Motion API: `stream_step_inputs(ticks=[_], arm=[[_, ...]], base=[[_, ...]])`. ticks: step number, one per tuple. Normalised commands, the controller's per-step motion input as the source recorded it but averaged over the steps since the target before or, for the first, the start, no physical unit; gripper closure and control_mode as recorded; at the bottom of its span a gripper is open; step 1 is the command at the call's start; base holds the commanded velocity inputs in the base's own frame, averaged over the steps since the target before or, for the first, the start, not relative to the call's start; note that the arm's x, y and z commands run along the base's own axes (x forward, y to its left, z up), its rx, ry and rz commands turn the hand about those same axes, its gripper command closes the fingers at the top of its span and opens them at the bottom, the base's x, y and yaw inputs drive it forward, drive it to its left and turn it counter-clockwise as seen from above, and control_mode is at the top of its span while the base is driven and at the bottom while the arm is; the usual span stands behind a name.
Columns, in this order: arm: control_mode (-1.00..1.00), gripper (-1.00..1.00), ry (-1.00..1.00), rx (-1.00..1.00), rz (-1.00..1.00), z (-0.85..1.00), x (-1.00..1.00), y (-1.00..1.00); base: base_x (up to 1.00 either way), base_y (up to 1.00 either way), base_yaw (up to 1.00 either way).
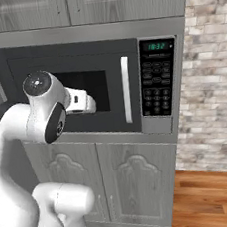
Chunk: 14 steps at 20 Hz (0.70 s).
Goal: Open the microwave door.
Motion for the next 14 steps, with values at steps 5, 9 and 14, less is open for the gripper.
stream_step_inputs(ticks=[5,9,14], arm=[[-1.0,-1.0,-0.28,0.0,-0.02,0.42,-0.47,-0.42],[-1.0,-1.0,-0.13,0.0,-0.04,0.43,-0.11,-0.66],[-1.0,-1.0,-0.14,0.0,-0.03,0.27,-0.08,-0.69]], base=[[0.0,0.0,0.0],[0.0,0.0,0.0],[0.0,0.0,0.0]])
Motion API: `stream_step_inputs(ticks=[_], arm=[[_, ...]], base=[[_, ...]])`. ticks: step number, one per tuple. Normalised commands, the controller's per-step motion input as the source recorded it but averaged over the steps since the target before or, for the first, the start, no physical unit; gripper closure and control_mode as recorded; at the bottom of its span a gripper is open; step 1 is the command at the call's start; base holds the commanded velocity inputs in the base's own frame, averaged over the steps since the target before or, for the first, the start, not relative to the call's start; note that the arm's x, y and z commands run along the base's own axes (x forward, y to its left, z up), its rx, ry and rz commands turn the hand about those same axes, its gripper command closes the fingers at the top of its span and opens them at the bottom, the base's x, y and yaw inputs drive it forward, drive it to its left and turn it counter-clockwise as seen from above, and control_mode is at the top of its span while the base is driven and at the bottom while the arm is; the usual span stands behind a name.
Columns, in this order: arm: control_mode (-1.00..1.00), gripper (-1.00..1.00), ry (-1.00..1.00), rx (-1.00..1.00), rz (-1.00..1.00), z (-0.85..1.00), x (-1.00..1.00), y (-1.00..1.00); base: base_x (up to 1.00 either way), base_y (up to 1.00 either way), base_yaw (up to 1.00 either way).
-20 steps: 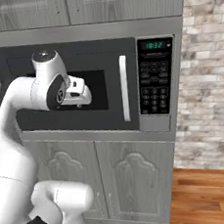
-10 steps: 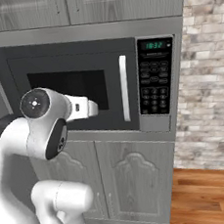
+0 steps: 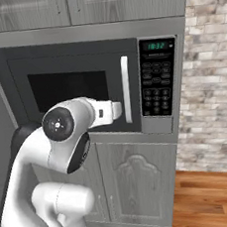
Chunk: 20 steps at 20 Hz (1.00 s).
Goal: Open the microwave door.
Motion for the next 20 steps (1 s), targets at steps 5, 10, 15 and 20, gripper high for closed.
stream_step_inputs(ticks=[5,10,15,20], arm=[[-1.0,-1.0,-0.26,0.0,0.0,0.0,0.0,-0.56],[-1.0,-1.0,-0.26,0.0,0.0,0.0,0.2,-0.25],[-1.0,-1.0,-0.17,0.01,0.0,0.0,0.31,-0.19],[-1.0,-1.0,-0.01,0.03,0.04,0.0,0.37,-0.3]], base=[[0.0,0.0,0.0],[0.0,0.0,0.0],[0.0,0.0,0.0],[0.0,0.0,0.0]])
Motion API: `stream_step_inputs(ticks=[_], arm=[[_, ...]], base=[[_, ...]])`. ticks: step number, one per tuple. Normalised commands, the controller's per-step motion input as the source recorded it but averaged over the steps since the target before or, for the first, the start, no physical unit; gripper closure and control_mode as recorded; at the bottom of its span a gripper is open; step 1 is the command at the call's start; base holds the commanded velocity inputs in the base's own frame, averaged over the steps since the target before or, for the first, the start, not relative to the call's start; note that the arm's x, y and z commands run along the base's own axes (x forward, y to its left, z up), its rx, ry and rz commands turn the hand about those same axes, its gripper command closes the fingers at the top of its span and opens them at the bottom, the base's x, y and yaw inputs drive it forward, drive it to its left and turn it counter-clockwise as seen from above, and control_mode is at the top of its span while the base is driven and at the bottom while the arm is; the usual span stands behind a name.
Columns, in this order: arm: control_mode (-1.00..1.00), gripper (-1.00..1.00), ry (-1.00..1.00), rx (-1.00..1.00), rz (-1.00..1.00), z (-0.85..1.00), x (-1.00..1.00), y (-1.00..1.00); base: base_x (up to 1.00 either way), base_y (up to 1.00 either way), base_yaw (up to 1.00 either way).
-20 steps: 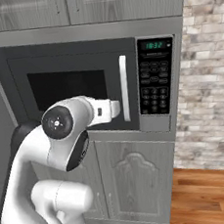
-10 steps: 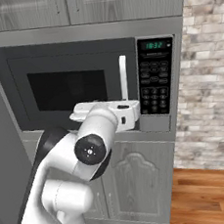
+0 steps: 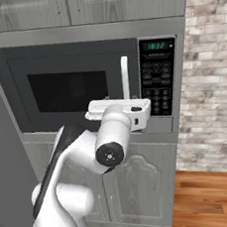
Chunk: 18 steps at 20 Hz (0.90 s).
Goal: Open the microwave door.
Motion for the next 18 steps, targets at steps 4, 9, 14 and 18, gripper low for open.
stream_step_inputs(ticks=[4,9,14,18], arm=[[-1.0,-1.0,0.0,0.02,0.06,0.0,0.41,-0.11],[-1.0,-1.0,0.0,0.0,0.09,-0.02,0.44,0.0],[-1.0,-1.0,0.0,0.0,0.04,-0.11,0.54,0.0],[-1.0,-1.0,0.0,0.0,0.0,-0.15,0.69,0.0]], base=[[0.0,0.0,0.0],[0.0,0.0,0.0],[0.0,0.0,0.0],[0.0,0.0,0.0]])
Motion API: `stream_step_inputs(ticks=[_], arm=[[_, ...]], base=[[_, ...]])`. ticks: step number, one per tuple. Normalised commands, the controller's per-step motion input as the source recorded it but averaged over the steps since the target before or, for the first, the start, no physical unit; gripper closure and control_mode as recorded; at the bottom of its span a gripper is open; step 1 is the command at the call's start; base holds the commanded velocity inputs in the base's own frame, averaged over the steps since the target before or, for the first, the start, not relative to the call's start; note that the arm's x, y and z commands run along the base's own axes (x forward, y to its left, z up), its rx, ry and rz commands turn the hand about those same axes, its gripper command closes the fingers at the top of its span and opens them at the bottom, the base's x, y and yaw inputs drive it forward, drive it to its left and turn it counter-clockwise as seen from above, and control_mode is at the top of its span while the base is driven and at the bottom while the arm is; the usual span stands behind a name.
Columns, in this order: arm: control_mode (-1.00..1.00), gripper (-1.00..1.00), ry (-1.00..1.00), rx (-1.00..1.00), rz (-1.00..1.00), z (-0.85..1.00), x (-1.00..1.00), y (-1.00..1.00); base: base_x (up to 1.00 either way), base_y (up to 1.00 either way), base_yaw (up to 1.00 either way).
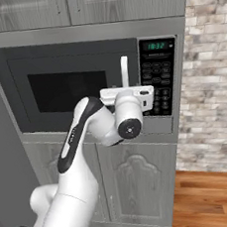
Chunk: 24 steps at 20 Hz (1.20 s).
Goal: Open the microwave door.
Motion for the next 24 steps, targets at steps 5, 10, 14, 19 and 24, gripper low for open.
stream_step_inputs(ticks=[5,10,14,19,24], arm=[[-1.0,-1.0,0.0,0.0,0.0,-0.16,0.78,0.01],[-1.0,-1.0,0.0,0.0,0.0,-0.11,0.8,0.0],[-1.0,1.0,0.0,0.0,-0.01,-0.04,0.44,0.11],[-1.0,1.0,0.05,-0.02,0.07,0.0,-0.55,0.01],[-1.0,1.0,0.06,-0.04,0.22,0.0,-1.0,0.0]], base=[[0.0,0.0,0.0],[0.0,0.0,0.0],[0.0,0.0,0.0],[0.0,0.0,0.0],[0.0,0.0,0.0]])
